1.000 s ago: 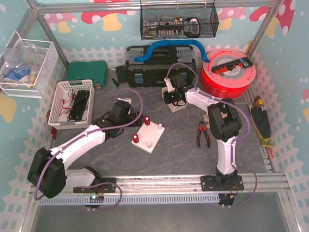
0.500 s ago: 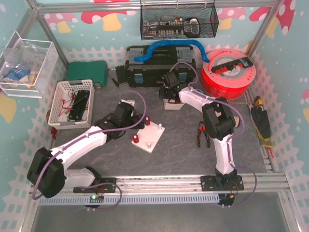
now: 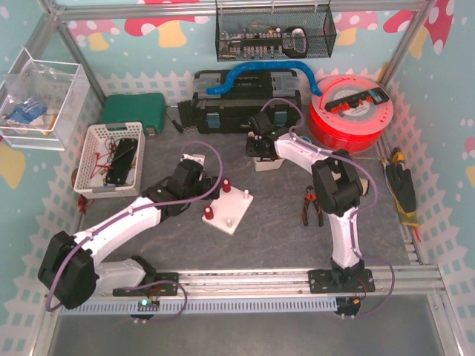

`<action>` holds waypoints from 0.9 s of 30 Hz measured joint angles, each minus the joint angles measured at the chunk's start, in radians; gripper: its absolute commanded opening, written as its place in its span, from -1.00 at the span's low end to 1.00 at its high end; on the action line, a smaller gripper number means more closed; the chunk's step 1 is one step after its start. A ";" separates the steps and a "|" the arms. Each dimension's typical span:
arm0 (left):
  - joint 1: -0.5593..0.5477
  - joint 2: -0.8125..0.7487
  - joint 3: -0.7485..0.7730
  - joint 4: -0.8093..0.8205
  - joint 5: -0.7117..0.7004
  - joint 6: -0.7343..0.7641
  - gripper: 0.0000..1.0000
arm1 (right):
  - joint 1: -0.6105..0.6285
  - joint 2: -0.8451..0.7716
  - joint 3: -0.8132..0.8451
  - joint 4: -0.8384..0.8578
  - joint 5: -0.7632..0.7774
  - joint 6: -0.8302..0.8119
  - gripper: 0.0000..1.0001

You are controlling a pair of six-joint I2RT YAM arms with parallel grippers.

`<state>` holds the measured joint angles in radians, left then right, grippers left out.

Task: Install the large spring

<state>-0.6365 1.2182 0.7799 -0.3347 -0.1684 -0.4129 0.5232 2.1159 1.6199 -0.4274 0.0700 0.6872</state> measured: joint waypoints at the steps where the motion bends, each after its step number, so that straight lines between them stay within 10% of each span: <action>1: 0.000 -0.003 -0.002 0.001 -0.001 0.001 0.98 | 0.000 -0.007 0.000 -0.005 0.008 -0.006 -0.25; 27: -0.006 -0.020 -0.015 0.019 -0.031 0.021 0.99 | -0.032 -0.036 0.076 -0.068 0.110 -0.089 -0.25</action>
<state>-0.6430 1.1984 0.7650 -0.3153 -0.1989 -0.3920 0.4915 2.0796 1.6955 -0.4953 0.1799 0.5983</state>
